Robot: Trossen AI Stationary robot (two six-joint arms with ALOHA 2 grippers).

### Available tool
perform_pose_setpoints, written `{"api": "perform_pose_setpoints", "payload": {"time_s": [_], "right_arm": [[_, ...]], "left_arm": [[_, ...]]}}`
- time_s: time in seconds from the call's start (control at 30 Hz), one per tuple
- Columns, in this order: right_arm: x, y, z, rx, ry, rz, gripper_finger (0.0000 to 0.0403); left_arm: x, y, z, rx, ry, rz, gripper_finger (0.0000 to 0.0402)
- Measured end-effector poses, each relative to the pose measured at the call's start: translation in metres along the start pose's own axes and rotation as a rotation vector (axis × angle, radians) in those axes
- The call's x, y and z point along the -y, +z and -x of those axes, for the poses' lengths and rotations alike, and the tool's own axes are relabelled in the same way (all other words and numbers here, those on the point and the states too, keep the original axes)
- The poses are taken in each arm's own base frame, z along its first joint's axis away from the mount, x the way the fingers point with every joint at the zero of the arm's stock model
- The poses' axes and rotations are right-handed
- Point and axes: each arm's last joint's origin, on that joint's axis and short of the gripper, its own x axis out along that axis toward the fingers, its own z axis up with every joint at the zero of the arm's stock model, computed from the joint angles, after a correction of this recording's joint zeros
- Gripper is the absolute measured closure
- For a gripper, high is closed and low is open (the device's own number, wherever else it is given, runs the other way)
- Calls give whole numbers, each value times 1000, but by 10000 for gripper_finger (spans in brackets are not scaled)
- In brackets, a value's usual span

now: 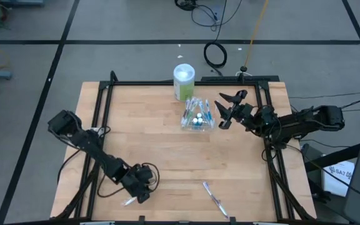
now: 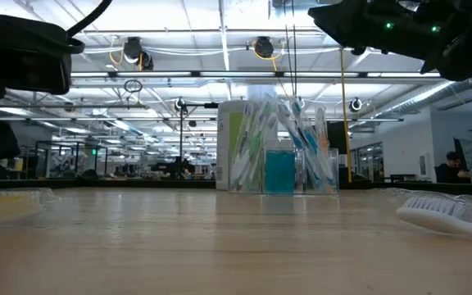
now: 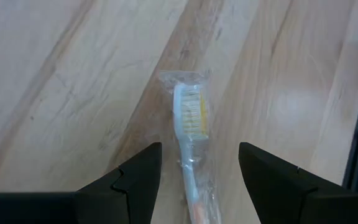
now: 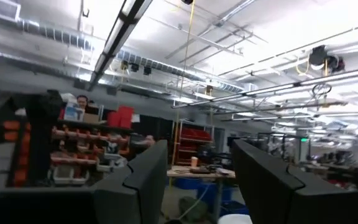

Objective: Pick & Place toothbrushing station
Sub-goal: Put the orange toothbrush into the transparent organizer

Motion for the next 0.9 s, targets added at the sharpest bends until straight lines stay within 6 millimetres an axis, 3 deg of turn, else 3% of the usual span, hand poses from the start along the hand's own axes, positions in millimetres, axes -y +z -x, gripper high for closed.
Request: {"api": "perform_pose_setpoints", "payload": {"time_s": [0.2,0.33,0.57,0.9], "right_arm": [[-1,0,0,-3,4,-78,232],[-1,-1,0,-8,5,-94,232],[-1,-3,0,-28,10,-84,232],[-2,-4,0,-42,13,-134,232]], "left_arm": [[-1,-10,1,-25,45,14,179],[-2,-16,2,-38,71,-135,193],[-6,-18,3,-52,111,-242,270],[-11,-5,3,-47,118,-199,389]]}}
